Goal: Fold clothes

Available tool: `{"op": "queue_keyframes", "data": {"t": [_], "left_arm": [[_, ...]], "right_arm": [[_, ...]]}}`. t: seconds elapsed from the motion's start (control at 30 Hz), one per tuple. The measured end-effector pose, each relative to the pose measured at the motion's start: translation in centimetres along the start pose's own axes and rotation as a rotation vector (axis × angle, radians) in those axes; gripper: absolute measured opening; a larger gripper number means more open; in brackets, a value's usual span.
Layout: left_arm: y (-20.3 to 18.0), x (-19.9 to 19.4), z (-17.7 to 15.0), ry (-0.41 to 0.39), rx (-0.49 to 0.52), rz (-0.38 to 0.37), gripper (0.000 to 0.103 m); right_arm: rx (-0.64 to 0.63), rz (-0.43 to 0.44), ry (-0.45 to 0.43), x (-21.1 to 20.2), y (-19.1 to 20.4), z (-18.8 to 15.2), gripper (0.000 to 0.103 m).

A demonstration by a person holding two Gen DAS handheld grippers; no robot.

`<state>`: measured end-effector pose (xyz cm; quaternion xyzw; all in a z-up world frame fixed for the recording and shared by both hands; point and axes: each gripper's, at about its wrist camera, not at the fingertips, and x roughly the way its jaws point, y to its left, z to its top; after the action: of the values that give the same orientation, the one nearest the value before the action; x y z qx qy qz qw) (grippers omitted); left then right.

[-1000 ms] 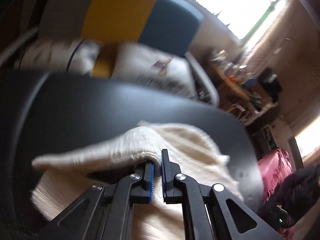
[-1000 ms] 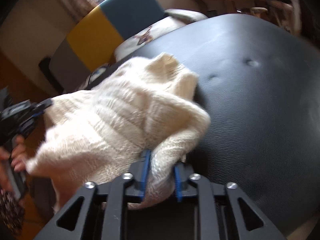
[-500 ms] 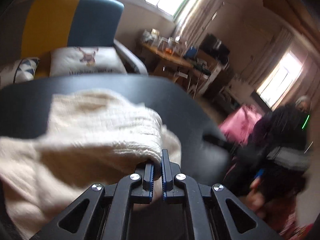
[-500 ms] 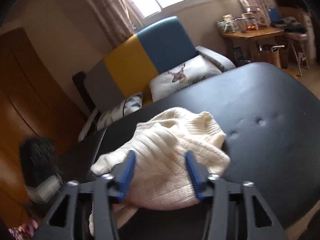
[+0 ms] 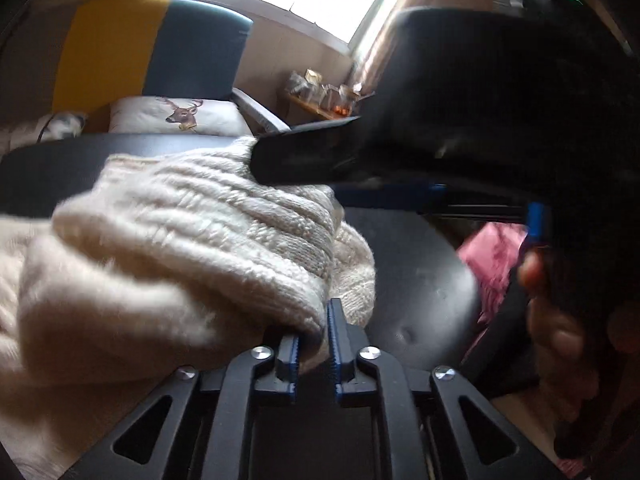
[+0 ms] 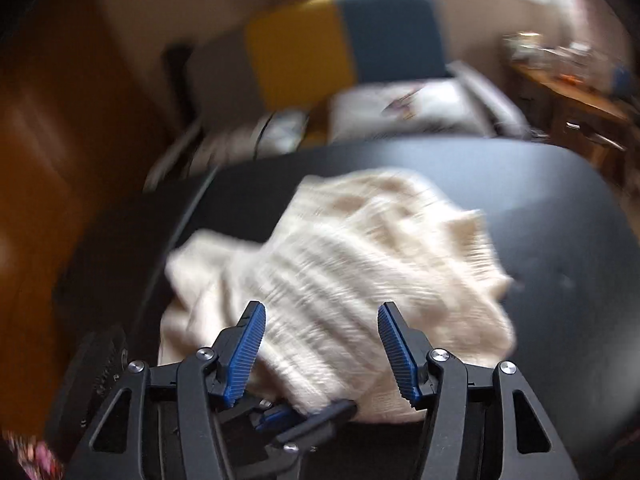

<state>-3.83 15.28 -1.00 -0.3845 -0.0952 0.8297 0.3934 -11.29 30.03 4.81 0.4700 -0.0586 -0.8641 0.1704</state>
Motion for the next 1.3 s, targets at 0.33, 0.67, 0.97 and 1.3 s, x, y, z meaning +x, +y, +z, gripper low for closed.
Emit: {"op": "queue_keyframes", "data": {"t": [0.33,0.67,0.97,1.3], "left_arm": [[1.1,-1.2,-2.0,-0.023,-0.012,0.010,0.022],[4.9,-7.5,2.6,-0.202,0.040,0.286,0.025],[13.1,-3.5,6.4,-0.022,0.050,0.627,0.026],[13.7,-0.6,2.1,0.148,0.019,0.616,0.026]], "right_arm": [[-0.222,-0.141,0.127,5.7,2.4,1.0,0.029],[0.103,-0.110,-0.156,-3.7,-4.2,-1.1,0.022],[0.454,-0.261,-0.238,-6.9,-15.9,-7.4,0.015],[0.475,-0.301,-0.160,-3.8,-18.0,-10.3,0.019]]}}
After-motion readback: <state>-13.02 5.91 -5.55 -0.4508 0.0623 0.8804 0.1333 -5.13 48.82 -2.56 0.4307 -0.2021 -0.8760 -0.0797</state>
